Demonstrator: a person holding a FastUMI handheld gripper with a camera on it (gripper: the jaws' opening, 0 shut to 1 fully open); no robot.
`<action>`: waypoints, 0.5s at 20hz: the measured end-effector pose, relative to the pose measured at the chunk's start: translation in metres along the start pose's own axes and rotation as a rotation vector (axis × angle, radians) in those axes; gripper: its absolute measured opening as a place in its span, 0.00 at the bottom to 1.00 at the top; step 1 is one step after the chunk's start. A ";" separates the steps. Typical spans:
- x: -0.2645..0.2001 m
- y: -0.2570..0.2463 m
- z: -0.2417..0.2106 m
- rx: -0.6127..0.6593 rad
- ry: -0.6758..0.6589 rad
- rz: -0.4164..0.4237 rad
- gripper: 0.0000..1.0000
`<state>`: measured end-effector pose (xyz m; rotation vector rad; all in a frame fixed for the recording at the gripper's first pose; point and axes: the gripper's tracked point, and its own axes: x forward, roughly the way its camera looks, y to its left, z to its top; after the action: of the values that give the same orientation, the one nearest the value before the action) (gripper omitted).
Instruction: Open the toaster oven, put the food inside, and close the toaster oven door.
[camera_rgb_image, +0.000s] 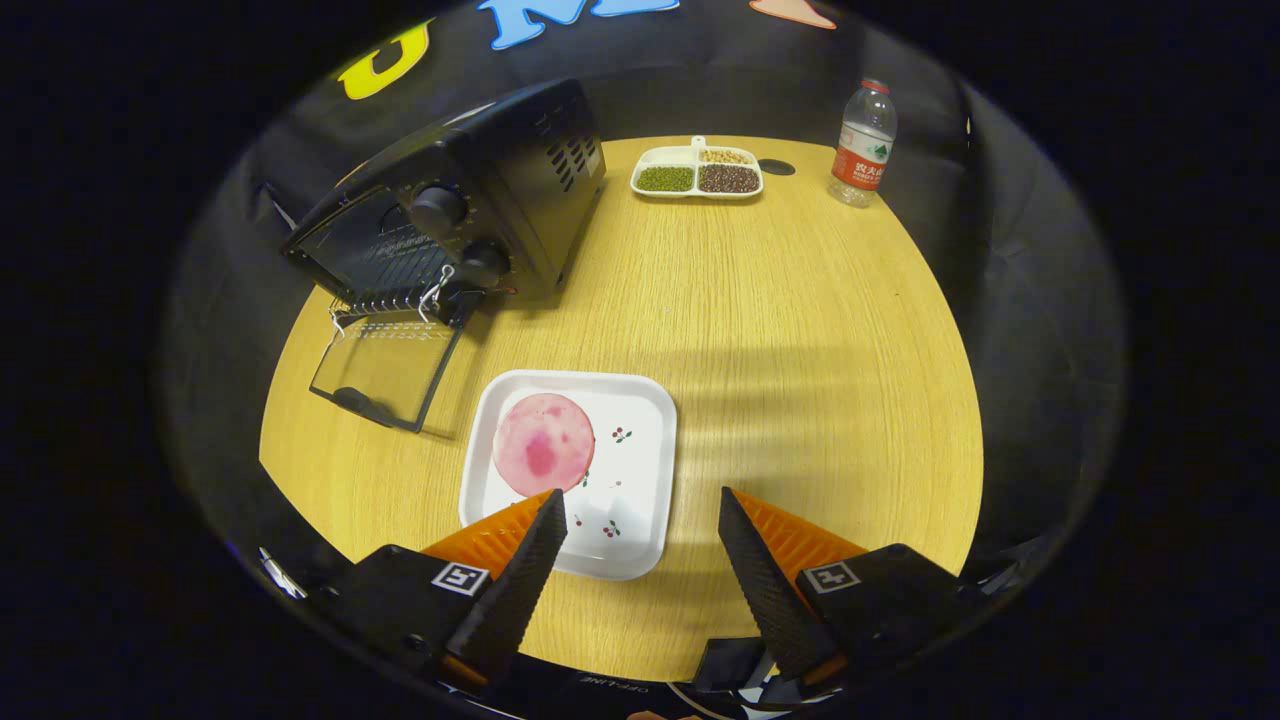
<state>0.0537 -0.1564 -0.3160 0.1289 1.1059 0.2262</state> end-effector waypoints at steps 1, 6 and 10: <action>0.005 -0.002 0.000 -0.006 0.014 -0.013 0.98; 0.021 -0.003 -0.010 -0.022 0.093 -0.037 0.96; 0.030 -0.005 -0.018 -0.088 0.132 -0.061 0.92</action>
<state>0.0515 -0.1540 -0.3511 0.0013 1.2271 0.2308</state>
